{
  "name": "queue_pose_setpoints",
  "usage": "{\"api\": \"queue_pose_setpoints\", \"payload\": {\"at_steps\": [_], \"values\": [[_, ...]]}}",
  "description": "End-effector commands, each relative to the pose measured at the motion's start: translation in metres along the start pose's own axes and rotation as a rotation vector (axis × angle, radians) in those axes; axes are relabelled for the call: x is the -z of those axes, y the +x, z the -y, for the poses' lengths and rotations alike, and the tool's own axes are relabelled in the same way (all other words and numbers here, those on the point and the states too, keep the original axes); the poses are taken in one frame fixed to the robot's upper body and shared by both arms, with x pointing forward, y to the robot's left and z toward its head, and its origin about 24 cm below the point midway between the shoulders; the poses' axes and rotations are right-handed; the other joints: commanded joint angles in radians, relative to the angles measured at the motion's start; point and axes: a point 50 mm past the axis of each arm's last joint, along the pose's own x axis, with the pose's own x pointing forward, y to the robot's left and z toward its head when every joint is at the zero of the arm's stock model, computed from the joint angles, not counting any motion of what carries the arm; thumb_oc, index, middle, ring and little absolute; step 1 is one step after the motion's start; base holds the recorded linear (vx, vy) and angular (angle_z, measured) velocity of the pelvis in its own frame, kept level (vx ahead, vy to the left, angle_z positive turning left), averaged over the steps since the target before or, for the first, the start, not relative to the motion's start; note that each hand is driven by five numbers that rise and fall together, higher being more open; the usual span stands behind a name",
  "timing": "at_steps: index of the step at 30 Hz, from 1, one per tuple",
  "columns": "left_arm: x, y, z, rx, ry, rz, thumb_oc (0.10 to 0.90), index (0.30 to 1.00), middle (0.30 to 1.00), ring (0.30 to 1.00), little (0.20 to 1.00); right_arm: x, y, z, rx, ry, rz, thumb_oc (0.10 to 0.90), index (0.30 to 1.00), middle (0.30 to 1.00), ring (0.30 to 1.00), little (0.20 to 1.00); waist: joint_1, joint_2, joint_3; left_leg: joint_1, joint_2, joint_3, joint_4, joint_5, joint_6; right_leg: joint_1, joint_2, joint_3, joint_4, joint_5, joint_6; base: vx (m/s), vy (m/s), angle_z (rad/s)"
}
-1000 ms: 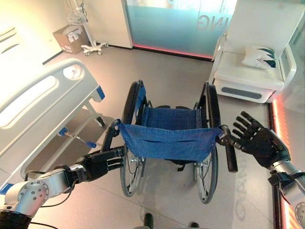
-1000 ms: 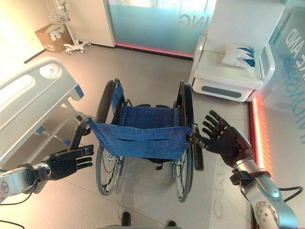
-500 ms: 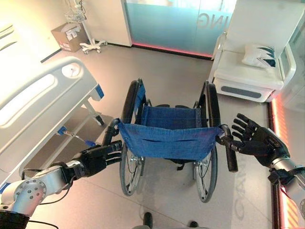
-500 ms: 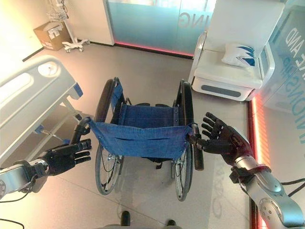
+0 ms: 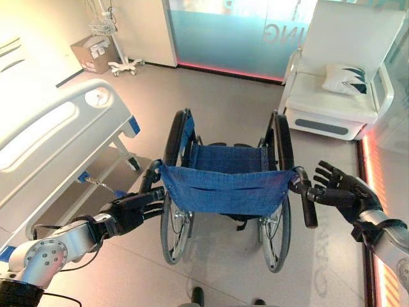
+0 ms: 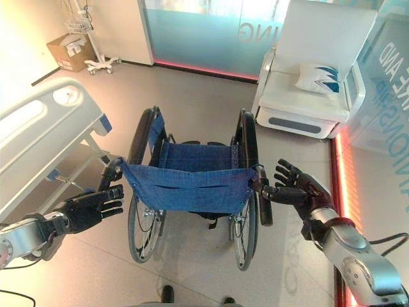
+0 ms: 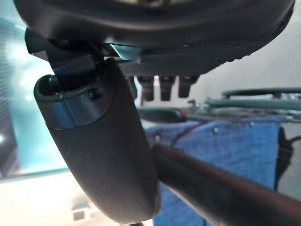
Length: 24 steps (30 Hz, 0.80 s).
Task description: Push the wheelchair next to the bed
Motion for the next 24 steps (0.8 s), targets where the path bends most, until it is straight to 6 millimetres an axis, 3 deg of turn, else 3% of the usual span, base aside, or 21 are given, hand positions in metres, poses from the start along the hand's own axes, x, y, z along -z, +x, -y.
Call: {"api": "queue_pose_setpoints", "payload": {"at_steps": [1,12,18,19,20,21,24], "values": [[-0.053,-0.002,0.039,0.184,-0.003,0.236,0.4,0.3,0.3,0.3,0.3,-0.025,0.008,0.001,0.02,-0.088,0.054,0.8,0.9,0.9,0.9,0.9,0.01,0.016,-0.03,0.015,0.021,0.002,0.004,-0.038,-0.014,-0.044,-0.014,-0.035,0.002,0.07,-0.014,0.0,0.0,0.0],[-0.049,0.008,0.05,0.194,0.003,0.208,0.4,0.3,0.3,0.3,0.3,-0.018,0.019,-0.018,-0.023,-0.056,-0.045,0.8,0.9,0.9,0.9,0.9,0.027,0.011,-0.033,0.023,0.017,-0.006,0.004,-0.038,-0.013,-0.031,-0.016,-0.045,0.002,0.069,-0.012,0.03,0.01,0.02],[-0.046,0.009,0.052,0.196,-0.002,0.204,0.4,0.3,0.3,0.3,0.3,-0.018,0.022,-0.018,0.003,-0.092,-0.054,0.8,0.9,0.9,0.9,0.9,0.032,0.01,-0.033,0.031,0.014,-0.01,0.004,-0.039,-0.012,-0.023,-0.017,-0.048,0.002,0.069,-0.01,0.05,0.012,0.03],[-0.045,0.01,0.052,0.193,-0.006,0.201,0.4,0.3,0.3,0.3,0.3,-0.016,0.022,-0.015,0.022,-0.116,-0.07,0.605,0.608,0.608,0.608,0.608,0.033,0.009,-0.034,0.033,0.014,-0.011,0.004,-0.039,-0.011,-0.021,-0.016,-0.047,0.002,0.069,-0.01,0.05,0.011,0.02],[-0.045,0.01,0.052,0.192,-0.006,0.199,0.4,0.3,0.3,0.3,0.3,-0.016,0.022,-0.014,0.029,-0.123,-0.078,0.551,0.526,0.526,0.526,0.526,0.033,0.009,-0.034,0.034,0.013,-0.011,0.004,-0.039,-0.011,-0.02,-0.016,-0.047,0.002,0.069,-0.01,0.07,0.015,0.02],[-0.045,0.01,0.052,0.191,-0.008,0.195,0.4,0.3,0.3,0.3,0.3,-0.015,0.023,-0.012,0.045,-0.137,-0.091,0.4,0.3,0.3,0.3,0.3,0.035,0.009,-0.034,0.035,0.012,-0.012,0.004,-0.039,-0.011,-0.019,-0.016,-0.047,0.002,0.069,-0.009,0.04,0.007,0.01],[-0.045,0.01,0.052,0.187,-0.009,0.188,0.4,0.3,0.3,0.3,0.3,-0.013,0.024,-0.005,0.068,-0.17,-0.126,0.4,0.3,0.3,0.3,0.3,0.036,0.007,-0.033,0.039,0.011,-0.015,0.004,-0.04,-0.011,-0.015,-0.015,-0.047,0.002,0.07,-0.008,0.05,0.006,0.0]]}}
